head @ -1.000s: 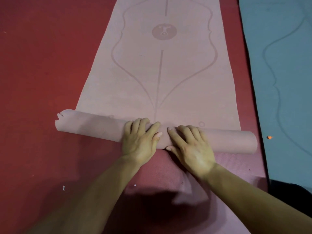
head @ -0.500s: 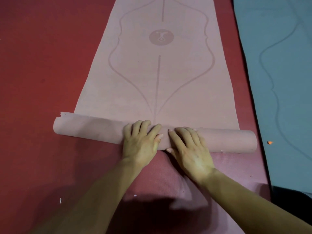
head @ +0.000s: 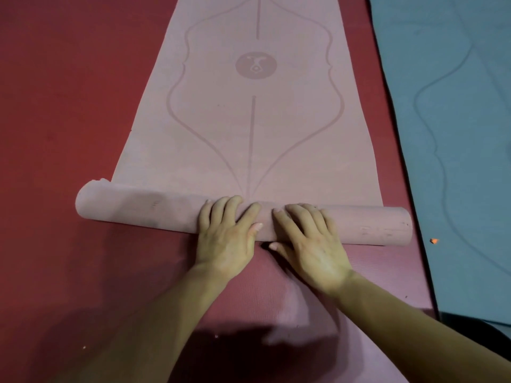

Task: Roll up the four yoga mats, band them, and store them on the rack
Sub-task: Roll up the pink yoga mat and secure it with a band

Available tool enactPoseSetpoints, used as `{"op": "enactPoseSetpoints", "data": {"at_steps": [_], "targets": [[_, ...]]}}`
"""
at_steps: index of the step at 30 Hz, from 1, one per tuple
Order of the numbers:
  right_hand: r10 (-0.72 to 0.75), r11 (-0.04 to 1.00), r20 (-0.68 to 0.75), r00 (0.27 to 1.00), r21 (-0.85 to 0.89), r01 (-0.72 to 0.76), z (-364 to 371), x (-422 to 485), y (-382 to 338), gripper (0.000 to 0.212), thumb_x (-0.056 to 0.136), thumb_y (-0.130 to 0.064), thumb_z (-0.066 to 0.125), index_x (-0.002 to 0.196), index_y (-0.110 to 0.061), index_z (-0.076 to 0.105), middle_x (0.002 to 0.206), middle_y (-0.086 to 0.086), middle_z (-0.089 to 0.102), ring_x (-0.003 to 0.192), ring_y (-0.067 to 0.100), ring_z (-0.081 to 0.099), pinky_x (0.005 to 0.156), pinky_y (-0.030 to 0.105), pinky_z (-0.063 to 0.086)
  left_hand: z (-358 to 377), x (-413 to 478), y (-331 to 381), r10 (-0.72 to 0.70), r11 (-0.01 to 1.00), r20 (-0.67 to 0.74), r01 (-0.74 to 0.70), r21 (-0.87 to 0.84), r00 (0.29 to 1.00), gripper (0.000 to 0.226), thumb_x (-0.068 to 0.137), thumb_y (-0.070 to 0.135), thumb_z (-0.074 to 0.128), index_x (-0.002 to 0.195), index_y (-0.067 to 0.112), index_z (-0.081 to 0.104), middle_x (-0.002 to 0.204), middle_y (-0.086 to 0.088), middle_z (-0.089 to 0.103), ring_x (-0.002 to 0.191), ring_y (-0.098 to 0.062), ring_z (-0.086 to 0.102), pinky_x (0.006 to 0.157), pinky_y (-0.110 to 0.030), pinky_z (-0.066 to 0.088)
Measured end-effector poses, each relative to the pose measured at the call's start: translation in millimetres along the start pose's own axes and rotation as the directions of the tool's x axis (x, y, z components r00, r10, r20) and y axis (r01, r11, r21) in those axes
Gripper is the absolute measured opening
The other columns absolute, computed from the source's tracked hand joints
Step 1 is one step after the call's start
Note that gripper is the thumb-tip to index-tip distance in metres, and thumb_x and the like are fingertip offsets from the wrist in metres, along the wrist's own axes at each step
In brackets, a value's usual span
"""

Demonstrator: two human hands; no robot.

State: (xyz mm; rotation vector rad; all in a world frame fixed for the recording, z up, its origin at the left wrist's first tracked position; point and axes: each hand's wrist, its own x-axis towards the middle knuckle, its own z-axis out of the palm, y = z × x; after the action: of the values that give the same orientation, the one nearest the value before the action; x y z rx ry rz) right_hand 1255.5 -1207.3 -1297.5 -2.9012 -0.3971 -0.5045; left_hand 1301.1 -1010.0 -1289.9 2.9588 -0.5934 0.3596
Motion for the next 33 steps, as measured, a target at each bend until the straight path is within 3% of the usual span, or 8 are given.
{"op": "enactPoseSetpoints", "data": {"at_steps": [5, 8, 12, 18, 25, 29, 33], "targets": [[0.027, 0.999, -0.015, 1.000, 0.029, -0.027, 3, 16, 9, 0.051, 0.096, -0.044, 0.067, 0.136, -0.013, 0.064, 0.127, 0.010, 0.065, 0.119, 0.036, 0.060, 0.101, 0.051, 0.047, 3, 5, 0, -0.035, 0.998, -0.050, 0.033, -0.046, 0.998, 0.043, 0.094, 0.041, 0.045, 0.130, 0.026, 0.060, 0.135, -0.012, 0.055, 0.129, -0.033, 0.046, 0.116, -0.056, 0.020], [-0.002, 1.000, -0.012, 1.000, 0.025, 0.002, 6, 27, 16, 0.052, 0.098, -0.046, 0.064, 0.136, -0.010, 0.064, 0.125, 0.010, 0.066, 0.116, 0.035, 0.062, 0.099, 0.049, 0.048, 11, 8, -2, -0.023, 0.999, -0.044, 0.021, -0.048, 0.999, 0.045, 0.092, 0.043, 0.046, 0.129, 0.027, 0.064, 0.136, -0.012, 0.056, 0.131, -0.034, 0.046, 0.116, -0.059, 0.017], [0.005, 1.000, -0.046, 0.999, -0.014, -0.005, 8, 39, 21, 0.052, 0.103, -0.050, 0.051, 0.135, -0.012, 0.063, 0.129, 0.007, 0.065, 0.118, 0.032, 0.060, 0.100, 0.045, 0.043, 19, 32, -5, -0.046, 0.997, -0.039, 0.044, -0.056, 0.998, 0.041, 0.093, 0.044, 0.047, 0.125, 0.028, 0.066, 0.131, -0.007, 0.059, 0.126, -0.033, 0.049, 0.116, -0.057, 0.019], [0.031, 0.998, -0.010, 0.999, -0.054, -0.031, 12, 35, 21, 0.054, 0.097, -0.053, 0.054, 0.136, -0.018, 0.066, 0.138, 0.008, 0.063, 0.126, 0.032, 0.057, 0.108, 0.048, 0.038, 17, 61, -5, -0.076, 0.996, 0.026, 0.077, -0.042, 0.997, 0.037, 0.095, 0.043, 0.047, 0.123, 0.028, 0.065, 0.123, -0.003, 0.061, 0.119, -0.032, 0.053, 0.114, -0.055, 0.023], [0.002, 0.999, 0.107, 0.994, 0.032, -0.005, 2, 66, 37, 0.052, 0.099, -0.050, 0.054, 0.135, -0.013, 0.065, 0.130, 0.007, 0.066, 0.116, 0.035, 0.062, 0.098, 0.048, 0.048, 9, 58, -10, -0.010, 0.996, 0.036, 0.013, -0.093, 0.999, 0.049, 0.095, 0.053, 0.048, 0.129, 0.022, 0.065, 0.132, -0.010, 0.059, 0.125, -0.036, 0.052, 0.115, -0.053, 0.028], [0.024, 0.999, 0.079, 0.997, 0.030, -0.026, 9, 73, 42, 0.051, 0.099, -0.047, 0.059, 0.136, -0.013, 0.064, 0.131, 0.007, 0.066, 0.116, 0.033, 0.062, 0.100, 0.047, 0.048, 23, 69, -15, 0.030, 0.998, -0.002, -0.030, -0.056, 1.000, 0.047, 0.094, 0.054, 0.049, 0.126, 0.024, 0.067, 0.129, -0.009, 0.061, 0.121, -0.037, 0.055, 0.114, -0.054, 0.028], [0.008, 1.000, 0.073, 0.997, 0.022, -0.010, 6, 82, 47, 0.056, 0.100, -0.050, 0.051, 0.138, -0.011, 0.063, 0.133, 0.008, 0.065, 0.119, 0.033, 0.062, 0.101, 0.047, 0.047, 24, 86, -15, 0.034, 0.999, 0.005, -0.034, -0.036, 0.999, 0.045, 0.094, 0.056, 0.047, 0.122, 0.025, 0.065, 0.122, -0.006, 0.061, 0.113, -0.035, 0.055, 0.109, -0.053, 0.033]]}}
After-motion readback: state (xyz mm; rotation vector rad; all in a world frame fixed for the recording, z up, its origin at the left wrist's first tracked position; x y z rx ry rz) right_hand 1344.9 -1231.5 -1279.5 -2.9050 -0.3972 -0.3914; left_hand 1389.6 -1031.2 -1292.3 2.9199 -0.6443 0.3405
